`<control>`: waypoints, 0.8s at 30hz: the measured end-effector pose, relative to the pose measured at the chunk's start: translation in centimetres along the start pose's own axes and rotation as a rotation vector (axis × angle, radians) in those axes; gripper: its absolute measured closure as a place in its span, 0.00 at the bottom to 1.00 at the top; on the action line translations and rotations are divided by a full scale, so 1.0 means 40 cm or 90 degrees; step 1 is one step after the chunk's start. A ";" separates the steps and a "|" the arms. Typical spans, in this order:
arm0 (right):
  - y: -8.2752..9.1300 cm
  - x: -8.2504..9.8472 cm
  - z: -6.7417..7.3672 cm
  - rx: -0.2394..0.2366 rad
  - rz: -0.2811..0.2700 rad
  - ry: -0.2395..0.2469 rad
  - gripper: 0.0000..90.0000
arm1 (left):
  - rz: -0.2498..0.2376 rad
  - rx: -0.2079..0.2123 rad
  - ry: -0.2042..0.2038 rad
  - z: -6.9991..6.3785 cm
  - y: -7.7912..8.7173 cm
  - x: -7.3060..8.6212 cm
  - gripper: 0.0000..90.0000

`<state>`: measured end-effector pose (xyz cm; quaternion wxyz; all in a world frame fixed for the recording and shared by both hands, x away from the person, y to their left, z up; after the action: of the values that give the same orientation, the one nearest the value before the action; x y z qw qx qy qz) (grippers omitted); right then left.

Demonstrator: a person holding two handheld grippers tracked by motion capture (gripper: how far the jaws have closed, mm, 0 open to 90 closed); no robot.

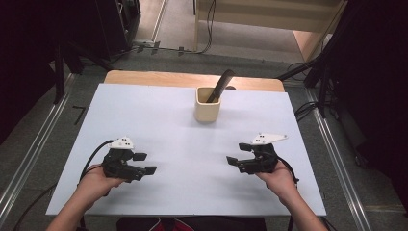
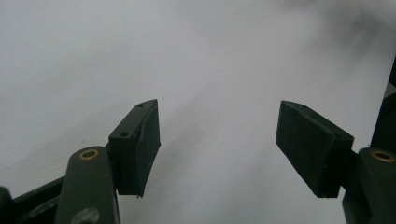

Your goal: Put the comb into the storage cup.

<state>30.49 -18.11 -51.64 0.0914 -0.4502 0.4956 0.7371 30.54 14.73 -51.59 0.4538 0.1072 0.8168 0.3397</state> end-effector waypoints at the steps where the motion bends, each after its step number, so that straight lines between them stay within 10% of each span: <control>1: 0.004 0.006 0.000 0.001 0.002 0.001 0.25 | -0.001 0.000 -0.001 -0.001 0.000 0.000 0.35; 24: 0.047 0.094 -0.030 0.020 0.041 -0.011 0.25 | -0.005 0.010 0.006 -0.009 0.014 0.021 0.35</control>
<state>27.93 -21.18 -53.39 0.0787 -0.4262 0.5210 0.7353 29.69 15.37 -51.66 0.4504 0.1060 0.8221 0.3318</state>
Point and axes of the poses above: each handheld gripper's, and its own axes: y roughly backward along the jaws, x roughly out of its underside, z roughly to its left, the point moved 8 cm from there along -y, roughly forward along the jaws, and after that the axes turned 9 degrees about x, right-handed, at the moved point
